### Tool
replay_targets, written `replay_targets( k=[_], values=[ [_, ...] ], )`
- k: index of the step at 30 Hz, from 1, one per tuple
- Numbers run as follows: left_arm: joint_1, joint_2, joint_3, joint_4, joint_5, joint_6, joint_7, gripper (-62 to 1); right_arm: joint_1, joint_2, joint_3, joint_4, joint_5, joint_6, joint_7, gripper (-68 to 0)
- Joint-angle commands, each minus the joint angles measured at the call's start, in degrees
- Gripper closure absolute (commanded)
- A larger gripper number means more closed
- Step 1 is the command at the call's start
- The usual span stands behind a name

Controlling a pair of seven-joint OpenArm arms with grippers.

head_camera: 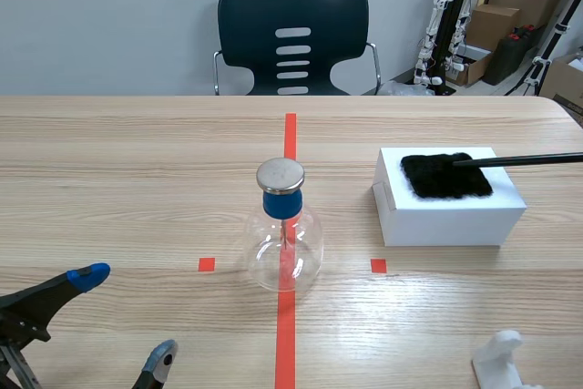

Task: Do the electroscope experiment. rub the rod on the fur

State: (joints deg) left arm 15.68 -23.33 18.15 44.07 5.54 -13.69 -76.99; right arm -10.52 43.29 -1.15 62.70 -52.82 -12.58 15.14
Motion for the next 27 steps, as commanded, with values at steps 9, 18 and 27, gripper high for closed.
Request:
replay_targets(
  k=[9, 18, 27],
  values=[
    [0.0, 0.0, -0.1, 0.7, -0.3, -0.2, -1.2, -62.3, 0.0, 0.1, 0.7, 0.6, -1.7, 1.4, 0.7, -2.0],
    [0.0, 0.0, -0.1, 0.7, -0.3, -0.2, -1.2, -62.3, 2.4, 0.2, -0.1, 3.4, -14.5, -2.5, 1.6, -1.9],
    [0.0, 0.0, -0.1, 0.7, -0.3, -0.2, -1.2, -62.3, 2.1, 3.3, -0.2, 3.1, -13.0, -4.0, -1.9, -1.9]
  ],
)
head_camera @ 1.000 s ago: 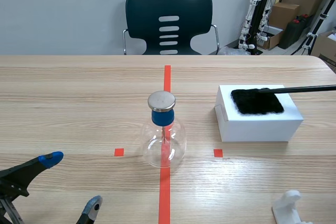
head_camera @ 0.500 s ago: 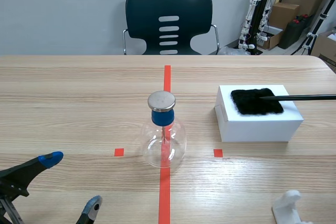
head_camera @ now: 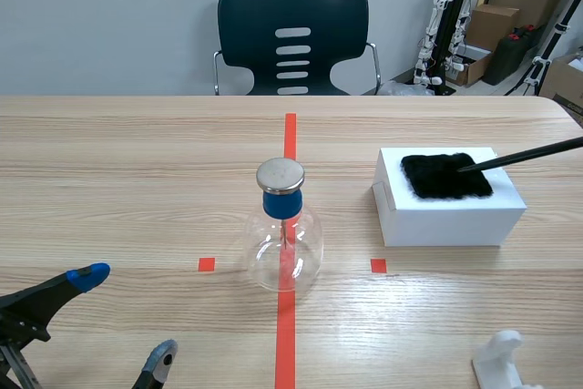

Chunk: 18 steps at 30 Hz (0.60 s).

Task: Do the electroscope experiment. rub the rod on the fur

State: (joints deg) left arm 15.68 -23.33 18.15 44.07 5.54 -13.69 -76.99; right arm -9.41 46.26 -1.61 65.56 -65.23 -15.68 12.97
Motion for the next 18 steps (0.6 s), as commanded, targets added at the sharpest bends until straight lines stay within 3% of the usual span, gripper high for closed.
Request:
replay_targets(
  k=[1, 8, 15, 18],
  values=[
    [0.0, 0.0, -0.1, 0.7, -0.3, -0.2, -1.2, -62.3, 1.0, -0.2, 0.0, 0.3, -1.1, -1.6, 0.7, -1.9],
    [0.0, 0.0, -0.1, 0.7, -0.3, -0.2, -1.2, -62.3, 2.8, -4.0, -2.9, 0.9, -4.0, -3.5, -0.7, -1.9],
    [0.0, 0.0, -0.1, 0.7, -0.3, -0.2, -1.2, -62.3, 1.5, 1.6, -2.9, 0.7, 2.6, -3.4, -2.1, -2.0],
    [0.0, 0.0, -0.1, 0.7, -0.3, -0.2, -1.2, -62.3, 1.7, 1.0, -2.9, 0.9, 1.2, -3.7, -1.4, -1.9]
  ],
)
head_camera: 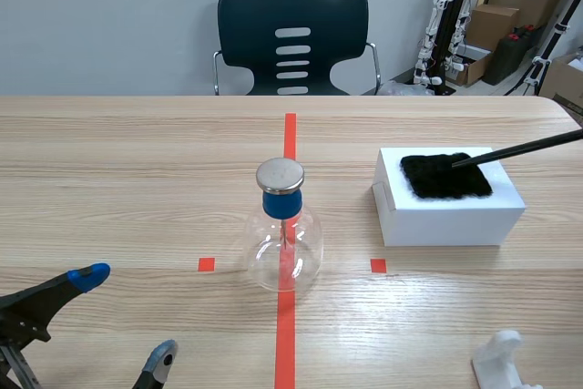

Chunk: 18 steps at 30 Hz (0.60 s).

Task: Do the electroscope experiment. rub the rod on the fur

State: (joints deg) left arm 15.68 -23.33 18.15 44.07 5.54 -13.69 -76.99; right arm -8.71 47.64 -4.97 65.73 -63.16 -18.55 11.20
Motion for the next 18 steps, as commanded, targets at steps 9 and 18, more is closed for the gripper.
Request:
replay_targets(
  k=[9, 18],
  values=[
    [0.0, 0.0, -0.1, 0.7, -0.3, -0.2, -1.2, -62.3, 1.0, -5.4, 0.5, 2.6, -5.9, -1.6, -0.8, -1.9],
    [0.0, 0.0, -0.1, 0.7, -0.3, -0.2, -1.2, -62.3, -1.0, 1.9, 0.5, 1.3, 1.0, -1.6, -2.1, -2.0]
  ],
)
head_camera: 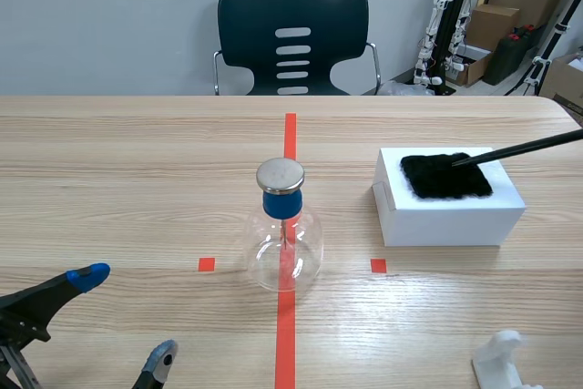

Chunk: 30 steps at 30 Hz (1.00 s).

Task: Do the electroscope experiment. rub the rod on the fur

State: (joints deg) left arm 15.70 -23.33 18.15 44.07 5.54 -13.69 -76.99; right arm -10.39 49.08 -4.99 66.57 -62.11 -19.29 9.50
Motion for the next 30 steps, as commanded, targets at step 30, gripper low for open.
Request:
replay_targets(
  k=[30],
  values=[
    [0.0, 0.0, -0.1, 0.7, -0.3, -0.2, -1.2, -62.3, -1.8, -4.6, 0.5, 5.6, -3.1, -0.9, -0.9, -2.0]
  ],
)
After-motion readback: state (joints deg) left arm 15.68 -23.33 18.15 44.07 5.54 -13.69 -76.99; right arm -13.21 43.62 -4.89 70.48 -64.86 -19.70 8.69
